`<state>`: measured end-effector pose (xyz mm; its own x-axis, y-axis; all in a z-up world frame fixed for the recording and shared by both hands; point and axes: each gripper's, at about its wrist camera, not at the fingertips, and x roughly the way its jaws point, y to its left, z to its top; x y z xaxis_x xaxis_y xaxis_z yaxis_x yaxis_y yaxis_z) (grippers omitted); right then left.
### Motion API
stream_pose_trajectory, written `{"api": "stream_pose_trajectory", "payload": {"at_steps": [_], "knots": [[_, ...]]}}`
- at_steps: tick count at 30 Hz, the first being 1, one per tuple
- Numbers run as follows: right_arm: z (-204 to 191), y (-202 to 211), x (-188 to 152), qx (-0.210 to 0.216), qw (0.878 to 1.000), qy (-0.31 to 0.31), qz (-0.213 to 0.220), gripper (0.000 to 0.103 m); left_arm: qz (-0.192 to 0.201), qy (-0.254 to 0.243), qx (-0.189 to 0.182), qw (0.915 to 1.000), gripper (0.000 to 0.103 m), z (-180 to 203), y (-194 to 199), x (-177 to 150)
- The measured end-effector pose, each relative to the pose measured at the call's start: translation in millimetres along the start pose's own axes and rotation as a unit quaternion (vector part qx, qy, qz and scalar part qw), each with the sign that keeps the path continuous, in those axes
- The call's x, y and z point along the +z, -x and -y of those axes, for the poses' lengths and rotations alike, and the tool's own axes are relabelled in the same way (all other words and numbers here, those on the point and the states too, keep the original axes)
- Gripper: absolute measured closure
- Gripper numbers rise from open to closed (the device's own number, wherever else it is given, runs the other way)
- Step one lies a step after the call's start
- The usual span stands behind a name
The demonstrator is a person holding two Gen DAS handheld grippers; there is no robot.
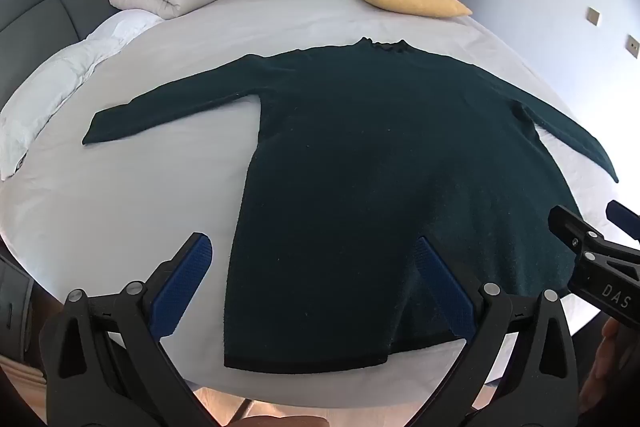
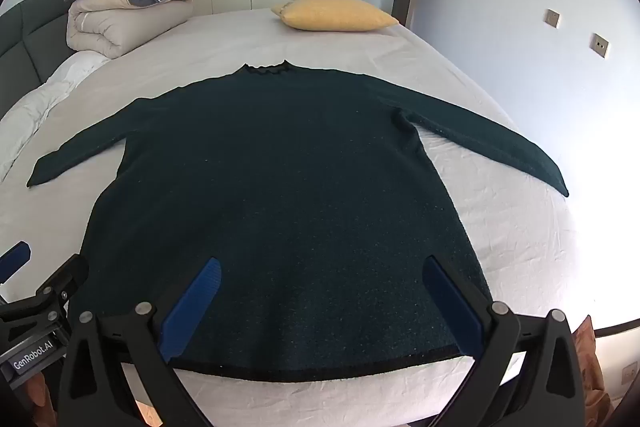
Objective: Fold small clothes
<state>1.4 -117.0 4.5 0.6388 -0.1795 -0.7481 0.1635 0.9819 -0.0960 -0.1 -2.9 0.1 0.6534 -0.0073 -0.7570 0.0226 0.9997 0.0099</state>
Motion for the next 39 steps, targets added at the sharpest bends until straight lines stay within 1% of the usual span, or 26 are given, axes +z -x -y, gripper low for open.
{"api": "stream_pose_trajectory", "payload": {"at_steps": [1, 2, 7, 8, 13, 16, 39], "knots": [[0, 0, 0, 0.0, 1.0, 0.0, 0.002, 0.0, 0.001, -0.001, -0.001, 1.0, 0.0, 2, 0, 0], [0, 0, 0, 0.0, 1.0, 0.0, 0.002, 0.0, -0.003, 0.01, -0.015, 0.9998, 0.0, -8, 1, 0], [0, -1, 0, -0.004, 1.0, -0.001, 0.004, 0.0, -0.004, 0.008, -0.023, 0.9997, 0.0, -14, 1, 1], [1, -2, 0, -0.005, 1.0, -0.002, 0.004, 0.0, 0.002, 0.006, -0.017, 0.9998, 0.0, -6, 6, 0], [8, -2, -1, -0.004, 1.0, -0.008, 0.001, 0.0, -0.005, 0.01, -0.022, 0.9997, 0.0, -8, 5, 0], [5, 0, -2, -0.005, 1.0, -0.008, 0.002, 0.0, -0.007, 0.01, -0.025, 0.9996, 0.0, -8, 4, 1], [7, -2, -6, -0.009, 1.0, -0.014, 0.002, 0.0, -0.006, 0.013, -0.026, 0.9995, 0.0, -10, 0, -2]]}}
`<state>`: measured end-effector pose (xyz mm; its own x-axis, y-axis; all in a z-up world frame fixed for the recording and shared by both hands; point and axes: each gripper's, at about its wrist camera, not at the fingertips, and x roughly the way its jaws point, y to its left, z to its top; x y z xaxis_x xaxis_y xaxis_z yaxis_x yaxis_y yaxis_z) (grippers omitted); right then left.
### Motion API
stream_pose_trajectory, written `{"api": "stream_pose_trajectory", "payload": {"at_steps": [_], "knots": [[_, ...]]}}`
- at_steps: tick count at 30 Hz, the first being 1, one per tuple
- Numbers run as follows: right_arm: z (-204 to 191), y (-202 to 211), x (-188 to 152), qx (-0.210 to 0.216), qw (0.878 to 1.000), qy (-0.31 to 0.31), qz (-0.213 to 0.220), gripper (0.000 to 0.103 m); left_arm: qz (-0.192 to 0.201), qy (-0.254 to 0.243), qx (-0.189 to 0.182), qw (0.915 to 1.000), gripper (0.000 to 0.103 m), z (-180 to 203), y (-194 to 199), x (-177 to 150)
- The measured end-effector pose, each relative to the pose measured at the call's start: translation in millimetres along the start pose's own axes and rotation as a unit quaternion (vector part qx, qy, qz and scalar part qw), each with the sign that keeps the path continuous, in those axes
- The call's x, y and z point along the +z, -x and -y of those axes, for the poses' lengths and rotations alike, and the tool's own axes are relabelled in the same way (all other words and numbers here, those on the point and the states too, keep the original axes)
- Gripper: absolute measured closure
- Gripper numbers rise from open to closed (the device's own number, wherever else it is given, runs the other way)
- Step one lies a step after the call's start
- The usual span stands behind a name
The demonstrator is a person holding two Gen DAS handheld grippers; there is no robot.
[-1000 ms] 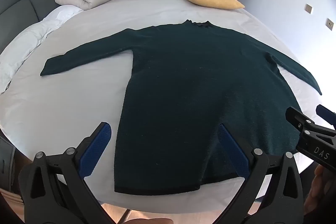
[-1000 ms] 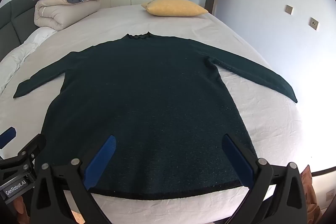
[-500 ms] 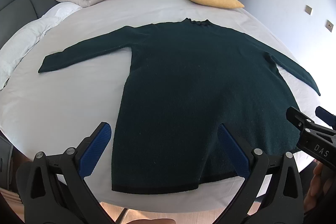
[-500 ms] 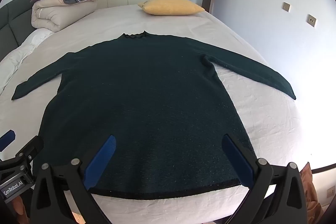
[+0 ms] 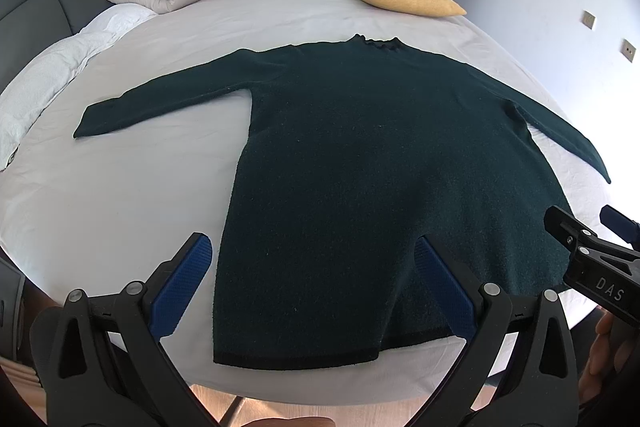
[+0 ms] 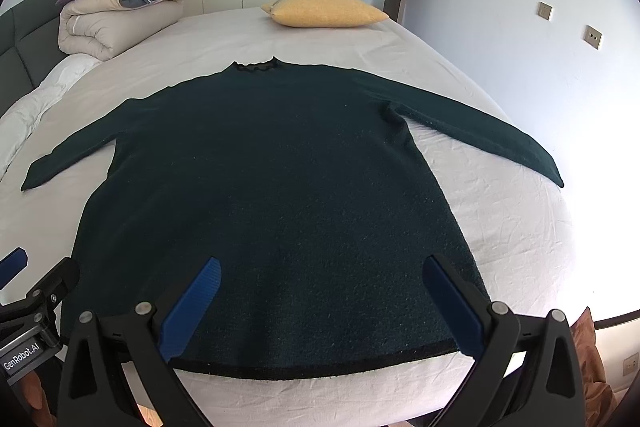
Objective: Fold small clothes
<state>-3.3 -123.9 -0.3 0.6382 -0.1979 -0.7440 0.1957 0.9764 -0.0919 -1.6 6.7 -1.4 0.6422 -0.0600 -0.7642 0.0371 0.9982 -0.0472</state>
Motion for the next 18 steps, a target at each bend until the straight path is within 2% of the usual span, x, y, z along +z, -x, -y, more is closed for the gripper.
{"api": "stream_pose_trajectory", "payload": {"at_steps": [18], "knots": [[-1.3, -0.7, -2.5, 0.0, 1.0, 0.0, -0.001, 0.0, 0.0, 0.0, 0.0, 1.0, 0.0, 0.5, -0.2, -0.3]]}}
